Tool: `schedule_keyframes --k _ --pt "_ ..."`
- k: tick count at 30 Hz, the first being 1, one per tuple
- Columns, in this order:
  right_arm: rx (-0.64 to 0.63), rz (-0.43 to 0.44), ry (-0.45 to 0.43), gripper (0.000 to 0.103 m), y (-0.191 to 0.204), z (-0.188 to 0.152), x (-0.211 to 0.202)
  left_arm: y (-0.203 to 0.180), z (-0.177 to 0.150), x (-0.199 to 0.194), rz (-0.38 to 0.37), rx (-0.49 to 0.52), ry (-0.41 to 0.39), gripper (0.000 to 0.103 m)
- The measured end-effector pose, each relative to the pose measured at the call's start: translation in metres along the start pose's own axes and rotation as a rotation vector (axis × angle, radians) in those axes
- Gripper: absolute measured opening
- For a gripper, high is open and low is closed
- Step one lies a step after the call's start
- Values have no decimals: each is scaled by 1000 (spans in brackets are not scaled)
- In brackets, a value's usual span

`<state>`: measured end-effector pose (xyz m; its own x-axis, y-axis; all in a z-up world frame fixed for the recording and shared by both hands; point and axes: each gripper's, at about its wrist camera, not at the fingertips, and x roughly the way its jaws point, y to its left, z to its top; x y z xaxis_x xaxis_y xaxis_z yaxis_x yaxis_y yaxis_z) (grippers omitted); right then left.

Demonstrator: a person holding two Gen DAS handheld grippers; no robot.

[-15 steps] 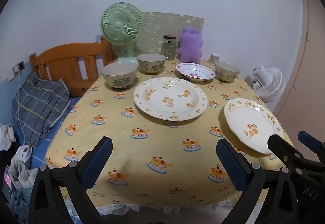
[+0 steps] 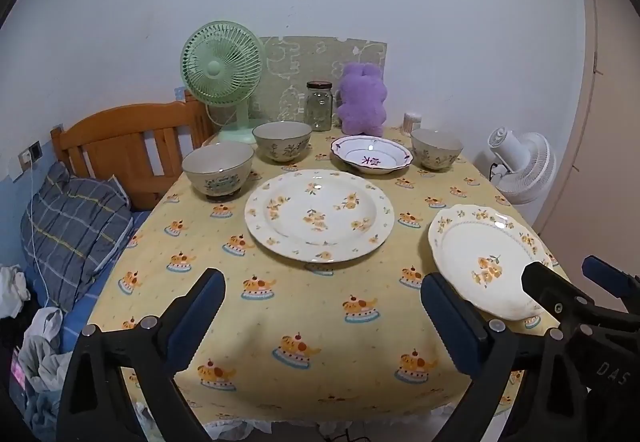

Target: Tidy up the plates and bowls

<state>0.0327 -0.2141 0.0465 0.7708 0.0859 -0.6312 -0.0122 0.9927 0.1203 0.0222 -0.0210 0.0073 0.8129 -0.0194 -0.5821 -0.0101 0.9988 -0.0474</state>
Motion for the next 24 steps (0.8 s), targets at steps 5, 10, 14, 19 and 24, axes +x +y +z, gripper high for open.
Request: schedule_keyframes --k 5,10,14,19,24 --pt "8 -1 14 103 -2 3 5 -2 4 -3 -4 0 -8 98" --pt "7 -10 13 103 -3 8 6 -3 7 -1 -5 6 -13 99" --pt "16 -18 21 103 -4 9 11 -2 9 0 -3 6 -14 99" --pt "19 -21 15 103 -6 14 12 1 12 2 0 -1 -22 100" --pt "6 -18 1 103 -3 18 12 4 14 4 6 -10 -28 100"
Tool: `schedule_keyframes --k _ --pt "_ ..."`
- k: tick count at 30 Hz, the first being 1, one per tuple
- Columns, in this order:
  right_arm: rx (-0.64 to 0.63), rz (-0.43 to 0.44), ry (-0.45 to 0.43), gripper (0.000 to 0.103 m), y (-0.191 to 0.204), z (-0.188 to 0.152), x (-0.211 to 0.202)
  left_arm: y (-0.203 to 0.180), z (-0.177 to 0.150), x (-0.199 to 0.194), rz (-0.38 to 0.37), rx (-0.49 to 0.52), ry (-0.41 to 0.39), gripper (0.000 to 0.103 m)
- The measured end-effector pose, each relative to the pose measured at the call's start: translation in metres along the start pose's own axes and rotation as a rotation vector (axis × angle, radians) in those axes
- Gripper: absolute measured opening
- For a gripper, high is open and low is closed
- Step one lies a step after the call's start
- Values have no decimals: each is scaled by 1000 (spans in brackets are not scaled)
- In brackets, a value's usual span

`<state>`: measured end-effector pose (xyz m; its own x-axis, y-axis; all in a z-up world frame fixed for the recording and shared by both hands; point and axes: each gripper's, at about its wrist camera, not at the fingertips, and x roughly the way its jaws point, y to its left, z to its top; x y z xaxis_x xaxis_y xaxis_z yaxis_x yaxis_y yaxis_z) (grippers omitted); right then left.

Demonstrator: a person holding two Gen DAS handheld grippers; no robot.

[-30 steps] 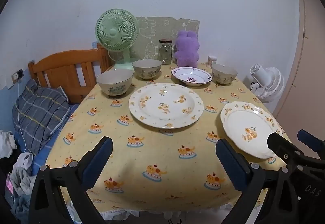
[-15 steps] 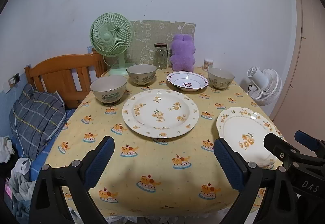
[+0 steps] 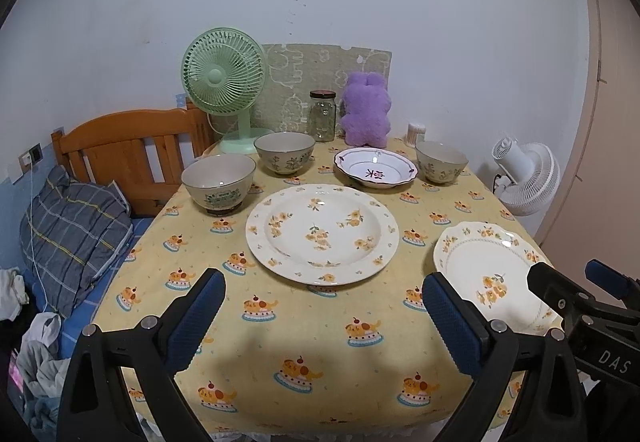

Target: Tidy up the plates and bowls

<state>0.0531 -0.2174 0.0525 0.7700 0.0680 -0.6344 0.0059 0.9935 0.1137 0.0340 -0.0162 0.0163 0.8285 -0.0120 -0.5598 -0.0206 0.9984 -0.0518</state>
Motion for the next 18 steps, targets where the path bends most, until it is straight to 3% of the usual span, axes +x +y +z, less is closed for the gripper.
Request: schedule_keyframes --k 18 --pt "-27 -2 -10 103 6 1 -2 -1 1 -1 -1 3 -8 100"
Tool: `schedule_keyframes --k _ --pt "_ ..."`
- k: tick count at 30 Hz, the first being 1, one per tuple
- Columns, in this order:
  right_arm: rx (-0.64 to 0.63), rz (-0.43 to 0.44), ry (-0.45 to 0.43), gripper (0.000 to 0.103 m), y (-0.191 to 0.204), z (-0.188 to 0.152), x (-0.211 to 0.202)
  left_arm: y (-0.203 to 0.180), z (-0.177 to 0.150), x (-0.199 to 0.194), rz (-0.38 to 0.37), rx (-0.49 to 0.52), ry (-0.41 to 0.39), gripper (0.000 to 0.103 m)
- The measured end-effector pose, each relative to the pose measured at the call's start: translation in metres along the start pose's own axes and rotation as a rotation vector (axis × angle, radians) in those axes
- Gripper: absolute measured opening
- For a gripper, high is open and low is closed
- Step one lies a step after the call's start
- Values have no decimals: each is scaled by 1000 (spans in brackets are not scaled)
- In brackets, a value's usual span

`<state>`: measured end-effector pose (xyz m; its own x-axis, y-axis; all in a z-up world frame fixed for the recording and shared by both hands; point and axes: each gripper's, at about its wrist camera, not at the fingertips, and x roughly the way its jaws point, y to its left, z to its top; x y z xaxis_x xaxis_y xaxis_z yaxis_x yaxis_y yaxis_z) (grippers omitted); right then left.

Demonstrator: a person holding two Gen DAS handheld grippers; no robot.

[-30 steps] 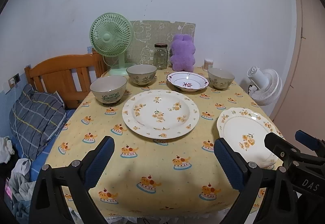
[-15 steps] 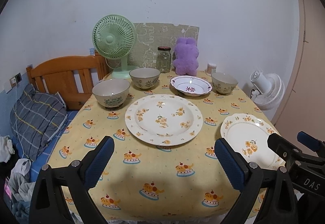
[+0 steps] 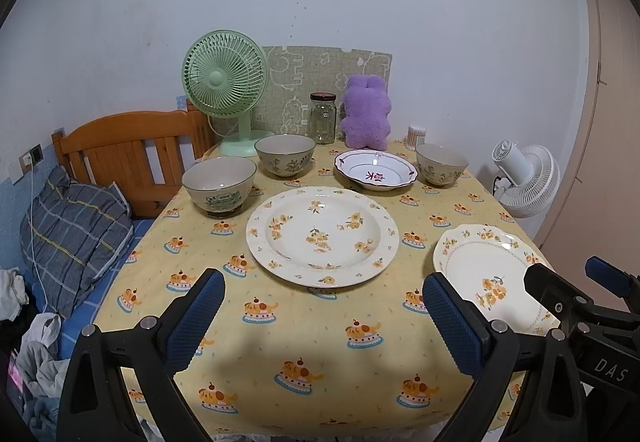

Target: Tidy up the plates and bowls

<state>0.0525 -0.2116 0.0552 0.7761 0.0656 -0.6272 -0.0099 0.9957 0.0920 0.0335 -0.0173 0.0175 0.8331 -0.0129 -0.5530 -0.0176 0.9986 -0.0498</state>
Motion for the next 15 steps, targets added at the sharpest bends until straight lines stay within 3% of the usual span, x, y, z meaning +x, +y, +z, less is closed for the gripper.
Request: schedule_keyframes --k 15 --pt "-19 -16 -6 103 3 1 -4 2 -1 -2 8 1 0 100"
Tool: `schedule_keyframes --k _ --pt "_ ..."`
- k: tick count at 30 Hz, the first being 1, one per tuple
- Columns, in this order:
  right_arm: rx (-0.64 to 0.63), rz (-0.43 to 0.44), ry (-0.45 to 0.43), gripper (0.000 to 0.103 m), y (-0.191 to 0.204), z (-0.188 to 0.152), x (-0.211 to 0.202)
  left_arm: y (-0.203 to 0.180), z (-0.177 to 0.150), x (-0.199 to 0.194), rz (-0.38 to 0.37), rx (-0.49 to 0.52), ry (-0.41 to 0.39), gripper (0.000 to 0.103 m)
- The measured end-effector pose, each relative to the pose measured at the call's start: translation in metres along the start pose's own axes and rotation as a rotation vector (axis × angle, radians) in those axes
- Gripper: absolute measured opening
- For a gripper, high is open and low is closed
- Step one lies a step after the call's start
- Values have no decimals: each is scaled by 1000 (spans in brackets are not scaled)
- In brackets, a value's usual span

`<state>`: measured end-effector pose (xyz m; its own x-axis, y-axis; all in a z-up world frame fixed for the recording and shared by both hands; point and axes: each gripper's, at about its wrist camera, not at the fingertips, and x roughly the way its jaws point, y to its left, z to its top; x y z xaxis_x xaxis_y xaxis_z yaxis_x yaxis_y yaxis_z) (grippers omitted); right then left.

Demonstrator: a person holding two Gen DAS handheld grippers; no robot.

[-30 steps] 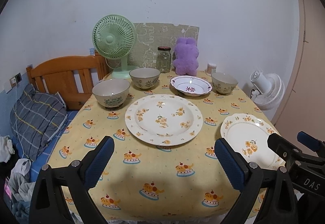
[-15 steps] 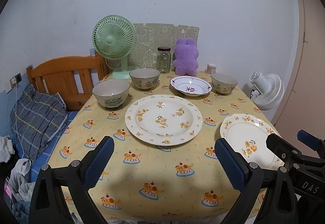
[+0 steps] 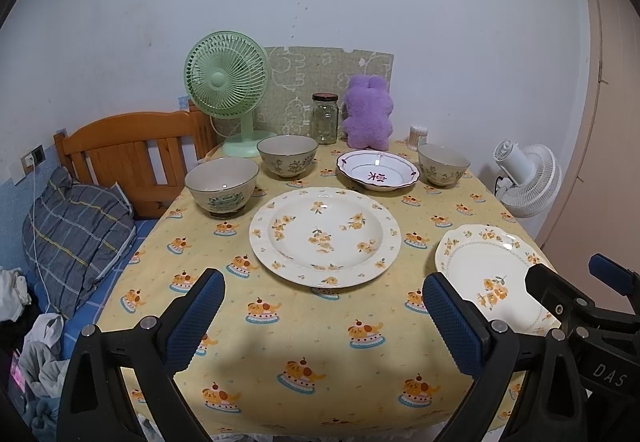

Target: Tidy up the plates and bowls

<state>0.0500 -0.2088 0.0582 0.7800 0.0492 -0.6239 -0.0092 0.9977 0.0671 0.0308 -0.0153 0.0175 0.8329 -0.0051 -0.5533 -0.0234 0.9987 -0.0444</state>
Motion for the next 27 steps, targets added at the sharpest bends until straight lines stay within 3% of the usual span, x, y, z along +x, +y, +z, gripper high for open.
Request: schedule_keyframes --k 14,27 --pt "49 -59 53 103 -8 0 13 -11 9 21 -33 10 46 99" --pt "28 -75 121 103 -88 21 74 -86 18 79 -21 16 138 98"
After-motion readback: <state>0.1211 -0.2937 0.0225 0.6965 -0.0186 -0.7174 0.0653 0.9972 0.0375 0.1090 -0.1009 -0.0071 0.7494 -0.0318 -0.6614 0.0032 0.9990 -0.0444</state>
